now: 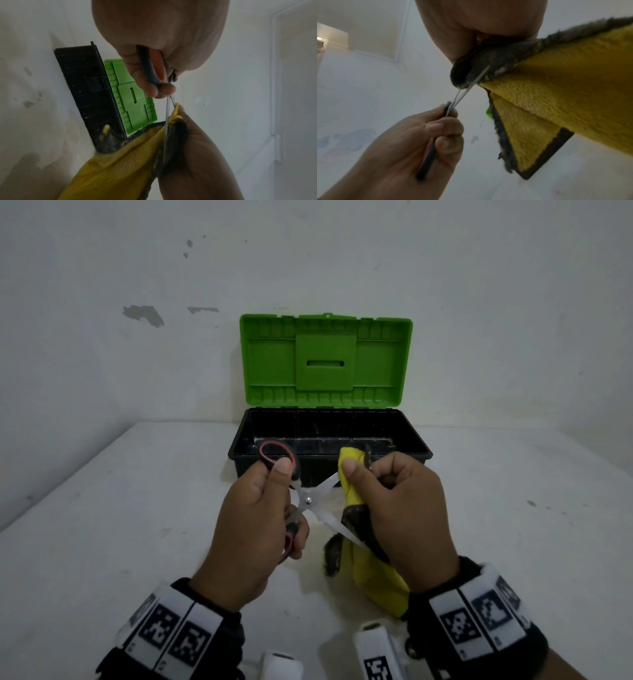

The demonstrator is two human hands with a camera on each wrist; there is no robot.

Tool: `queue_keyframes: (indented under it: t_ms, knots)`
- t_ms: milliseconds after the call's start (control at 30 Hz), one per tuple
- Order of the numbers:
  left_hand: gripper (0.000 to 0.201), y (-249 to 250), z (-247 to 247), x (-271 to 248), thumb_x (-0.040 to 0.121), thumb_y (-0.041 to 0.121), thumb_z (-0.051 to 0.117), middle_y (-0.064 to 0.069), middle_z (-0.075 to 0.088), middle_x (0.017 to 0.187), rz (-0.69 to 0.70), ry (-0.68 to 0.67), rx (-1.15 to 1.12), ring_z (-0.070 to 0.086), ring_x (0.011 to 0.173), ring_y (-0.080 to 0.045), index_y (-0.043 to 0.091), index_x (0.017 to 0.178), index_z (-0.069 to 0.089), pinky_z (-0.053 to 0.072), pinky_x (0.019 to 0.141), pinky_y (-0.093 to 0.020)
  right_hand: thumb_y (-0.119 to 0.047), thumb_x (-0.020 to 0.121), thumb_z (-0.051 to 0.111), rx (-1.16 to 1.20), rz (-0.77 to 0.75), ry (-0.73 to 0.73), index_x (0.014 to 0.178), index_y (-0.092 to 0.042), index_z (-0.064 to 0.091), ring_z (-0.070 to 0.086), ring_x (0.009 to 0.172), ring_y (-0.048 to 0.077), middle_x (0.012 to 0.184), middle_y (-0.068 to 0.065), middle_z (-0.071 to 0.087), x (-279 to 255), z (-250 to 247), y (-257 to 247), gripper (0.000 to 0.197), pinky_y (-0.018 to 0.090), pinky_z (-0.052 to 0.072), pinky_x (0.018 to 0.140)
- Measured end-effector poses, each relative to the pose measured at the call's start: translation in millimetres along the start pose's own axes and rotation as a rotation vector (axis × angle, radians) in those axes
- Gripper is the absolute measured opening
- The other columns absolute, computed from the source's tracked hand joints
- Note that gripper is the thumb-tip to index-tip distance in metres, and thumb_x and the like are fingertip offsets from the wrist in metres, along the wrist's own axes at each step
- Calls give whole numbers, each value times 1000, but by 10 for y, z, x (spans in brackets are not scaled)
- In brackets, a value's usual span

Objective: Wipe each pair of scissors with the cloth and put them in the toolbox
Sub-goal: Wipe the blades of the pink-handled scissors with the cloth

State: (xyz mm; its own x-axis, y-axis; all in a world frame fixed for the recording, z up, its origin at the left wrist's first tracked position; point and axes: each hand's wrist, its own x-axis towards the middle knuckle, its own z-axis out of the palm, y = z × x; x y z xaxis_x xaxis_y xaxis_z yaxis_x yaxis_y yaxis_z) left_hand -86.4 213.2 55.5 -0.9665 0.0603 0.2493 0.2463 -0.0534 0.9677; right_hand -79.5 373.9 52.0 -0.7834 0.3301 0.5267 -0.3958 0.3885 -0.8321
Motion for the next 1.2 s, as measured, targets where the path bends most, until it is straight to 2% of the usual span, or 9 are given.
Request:
queue_keyframes:
  t_ms: [67,200,333,467,567,733,967,1100,1200]
  knots:
    - [34,13,-5,-5,102,35,39,1,28,48,2,-6,-7,42,35,-23,15,78,54,39,43,-33,-31,84,77,-4,-10,-39,63,-5,55,55,50,17,56,9,56,-60,40,-31,40,28,50,50]
    - [39,12,12,-3,102,34,39,5,28,47,-2,-19,3,42,35,-22,-2,98,52,39,41,-29,-34,83,77,-5,45,26,61,-7,56,43,46,5,51,-2,51,45,-29,-1,41,14,38,47]
    - [38,14,32,-15,103,33,39,4,29,47,11,4,-3,42,35,-23,21,67,48,39,41,-30,-31,84,76,-1,4,14,63,-1,55,43,48,5,53,8,51,-6,-10,-9,42,15,39,47]
    - [38,6,22,-10,102,33,39,6,29,47,2,-2,14,42,36,-22,-2,90,47,39,39,-27,-34,83,77,19,74,-9,59,-10,55,41,45,5,48,-6,48,42,-10,30,41,16,37,45]
    - [40,-6,-2,-21,102,34,38,7,31,45,22,-5,65,43,37,-21,-4,92,46,37,38,-25,-38,83,77,55,161,80,60,-12,56,44,45,12,50,-3,50,216,-126,102,40,24,40,46]
    - [34,-8,-25,-14,101,35,38,3,36,47,123,9,214,46,39,-24,9,84,51,40,39,-28,-40,84,75,0,118,30,62,-10,59,51,48,21,53,12,56,287,-319,0,40,28,47,49]
    - [27,-58,76,-4,100,38,37,1,49,49,341,42,404,51,40,-11,21,88,55,40,42,-21,-34,83,77,-146,22,-142,60,-17,56,47,47,4,54,-4,55,-26,-4,-112,35,13,39,47]
    - [28,-59,87,-36,98,41,36,3,50,50,451,92,516,55,47,-10,22,90,56,39,42,-16,-35,84,75,-95,93,-174,62,-13,60,52,51,7,58,3,61,-112,113,-109,34,16,44,50]
    - [29,-64,57,-73,102,40,35,5,51,53,524,95,579,56,49,-9,22,92,55,43,43,-23,-35,82,78,-26,183,-98,59,-13,58,53,48,14,51,2,57,-3,84,-66,37,31,49,49]
